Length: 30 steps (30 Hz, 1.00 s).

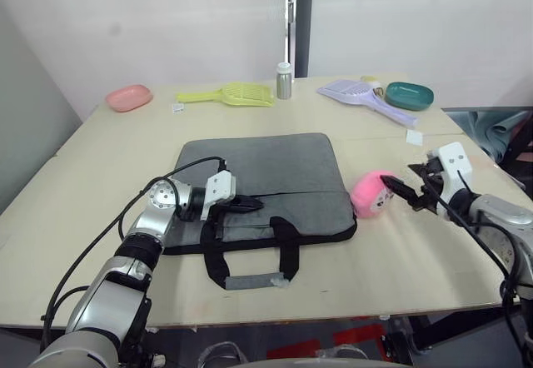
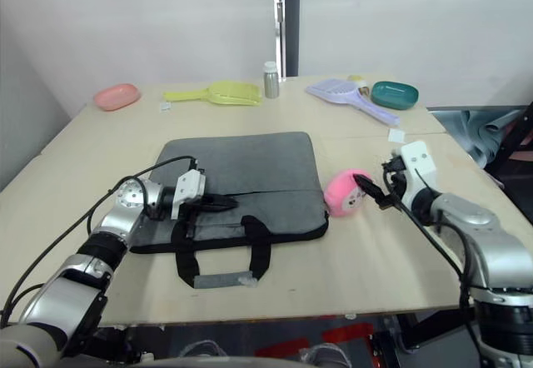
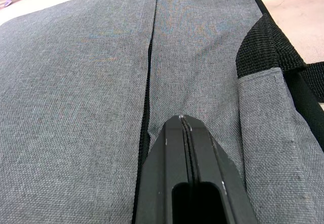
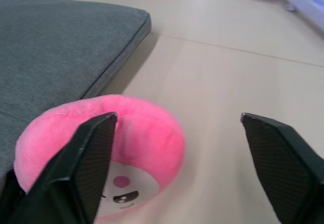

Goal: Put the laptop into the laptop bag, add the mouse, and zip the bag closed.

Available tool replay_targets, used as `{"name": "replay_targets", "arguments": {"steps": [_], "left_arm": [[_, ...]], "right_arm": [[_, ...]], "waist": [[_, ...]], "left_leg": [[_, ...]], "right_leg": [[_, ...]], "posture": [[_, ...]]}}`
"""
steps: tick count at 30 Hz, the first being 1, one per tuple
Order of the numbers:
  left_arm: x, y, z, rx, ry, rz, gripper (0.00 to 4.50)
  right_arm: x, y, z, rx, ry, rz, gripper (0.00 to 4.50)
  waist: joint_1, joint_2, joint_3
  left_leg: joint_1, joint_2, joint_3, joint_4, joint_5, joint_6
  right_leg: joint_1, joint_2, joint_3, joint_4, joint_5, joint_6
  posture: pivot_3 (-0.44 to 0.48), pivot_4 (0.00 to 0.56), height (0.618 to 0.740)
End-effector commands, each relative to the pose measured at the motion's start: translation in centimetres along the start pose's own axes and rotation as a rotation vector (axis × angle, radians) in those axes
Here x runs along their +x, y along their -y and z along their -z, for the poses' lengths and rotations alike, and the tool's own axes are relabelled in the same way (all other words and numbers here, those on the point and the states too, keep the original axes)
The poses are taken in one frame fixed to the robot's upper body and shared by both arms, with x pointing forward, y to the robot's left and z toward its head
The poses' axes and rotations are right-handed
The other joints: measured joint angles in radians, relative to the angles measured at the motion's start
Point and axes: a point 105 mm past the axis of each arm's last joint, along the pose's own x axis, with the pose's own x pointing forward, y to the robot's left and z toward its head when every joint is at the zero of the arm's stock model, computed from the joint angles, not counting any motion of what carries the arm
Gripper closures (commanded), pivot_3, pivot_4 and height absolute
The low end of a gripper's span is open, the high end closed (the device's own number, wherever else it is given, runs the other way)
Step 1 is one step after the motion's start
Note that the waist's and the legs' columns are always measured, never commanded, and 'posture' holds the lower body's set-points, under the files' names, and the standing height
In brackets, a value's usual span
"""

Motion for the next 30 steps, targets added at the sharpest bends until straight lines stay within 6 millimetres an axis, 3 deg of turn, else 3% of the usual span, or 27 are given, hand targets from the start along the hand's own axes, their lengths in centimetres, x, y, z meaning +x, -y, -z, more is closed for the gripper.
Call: {"name": "replay_targets", "arguments": {"steps": [1, 4, 6, 8, 12, 16, 19, 27, 30], "left_arm": [[-1.5, 2.5, 3.8, -0.191, -0.108, 0.027, 4.5], [-2.1, 1.8, 2.8, -0.197, -0.074, -0.012, 4.5], [-3.7, 0.4, 0.9, -0.205, -0.016, -0.086, 4.5], [-5.2, -0.7, -0.9, -0.228, 0.039, -0.155, 3.95], [-9.5, -2.0, -2.8, -0.254, 0.062, -0.31, 2.55], [-13.7, -2.9, -3.4, -0.264, 0.044, -0.495, 1.18], [-17.7, -3.1, -2.7, -0.288, 0.01, -0.658, 0.09], [-26.3, -2.9, -2.7, -0.271, -0.141, -0.889, 0.03], [-28.1, -3.1, -1.8, -0.275, -0.256, -0.938, 0.03]], "right_arm": [[-1.4, 0.4, -3.4, -0.109, 0.097, -0.027, 0.03], [-1.9, -0.1, -4.1, -0.175, 0.1, -0.103, 0.03], [-2.9, -0.9, -4.4, -0.259, 0.095, -0.214, 0.03], [-3.7, -0.6, -4.0, -0.368, 0.062, -0.252, 0.0], [-4.6, 1.1, -4.0, -0.398, 0.044, -0.264, 0.0], [-4.3, 2.9, -3.5, -0.468, 0.03, -0.228, 0.0], [-4.2, 3.9, -2.6, -0.496, 0.007, -0.215, 0.0], [-4.5, 6.6, -3.1, -0.514, -0.014, -0.185, 0.0], [-4.6, 7.0, -3.5, -0.514, -0.009, -0.185, 0.0]], "waist": [[-0.001, 0.0, 0.001], [-0.005, -0.001, 0.002], [-0.01, -0.002, 0.006], [-0.01, -0.001, 0.012], [-0.012, -0.008, 0.024], [-0.006, -0.011, 0.03], [0.0, -0.011, 0.031], [0.014, -0.015, 0.033], [0.02, -0.016, 0.034]], "left_leg": [[0.0, 0.0, 0.0, 0.0, 0.0, 0.0], [-0.001, 0.001, 0.001, 0.0, 0.0, 0.0], [-0.002, 0.001, 0.001, 0.0, -0.001, 0.0], [-0.005, 0.002, 0.001, 0.0, -0.001, 0.0], [-0.017, 0.004, -0.001, 0.006, -0.001, 0.002], [-0.023, 0.005, -0.004, 0.016, -0.003, 0.01], [-0.024, 0.005, -0.005, 0.022, -0.005, 0.015], [-0.028, 0.005, -0.008, 0.035, -0.007, 0.019], [-0.027, 0.006, -0.01, 0.039, -0.008, 0.019]], "right_leg": [[-0.001, 0.0, 0.0, 0.0, 0.0, -0.001], [-0.002, 0.001, 0.0, 0.0, 0.002, -0.004], [-0.003, 0.002, 0.0, 0.0, 0.002, -0.005], [-0.005, 0.002, 0.0, 0.0, 0.003, -0.005], [-0.016, 0.005, -0.002, 0.001, 0.005, -0.008], [-0.017, 0.004, -0.004, 0.001, 0.006, -0.008], [-0.015, 0.004, -0.005, 0.001, 0.006, -0.008], [-0.015, 0.003, -0.006, 0.01, 0.006, -0.009], [-0.014, 0.003, -0.006, 0.014, 0.006, -0.009]], "posture": [[0.0, 0.15, 0.74], [0.0, 0.15, 0.74], [0.0, 0.15, 0.74], [0.0, 0.15, 0.74], [0.0, 0.15, 0.74], [0.0, 0.15, 0.74], [0.0, 0.15, 0.74], [0.0, 0.15, 0.74], [0.0, 0.15, 0.74]]}}
